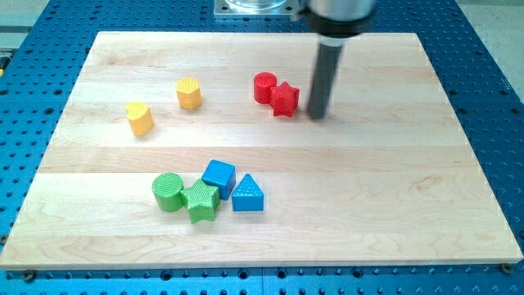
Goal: Move the red circle left to the red star
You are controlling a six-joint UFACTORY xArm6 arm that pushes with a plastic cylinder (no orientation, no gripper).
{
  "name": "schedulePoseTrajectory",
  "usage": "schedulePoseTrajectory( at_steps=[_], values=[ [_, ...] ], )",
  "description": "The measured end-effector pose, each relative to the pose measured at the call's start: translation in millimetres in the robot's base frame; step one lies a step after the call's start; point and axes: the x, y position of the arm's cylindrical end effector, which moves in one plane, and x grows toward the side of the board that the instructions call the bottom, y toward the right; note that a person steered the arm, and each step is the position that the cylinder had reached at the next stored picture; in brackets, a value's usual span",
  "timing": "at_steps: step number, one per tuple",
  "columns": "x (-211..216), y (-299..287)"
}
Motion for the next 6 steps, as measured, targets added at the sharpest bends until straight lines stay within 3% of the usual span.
schedulePoseTrajectory(
  at_steps=[1, 2, 4, 5, 6],
  values=[
    [7.0, -0.1],
    [-57.0, 16.5],
    [-63.9, -92.8],
    [-50.3, -108.8],
    [-86.2, -161.7]
  ],
)
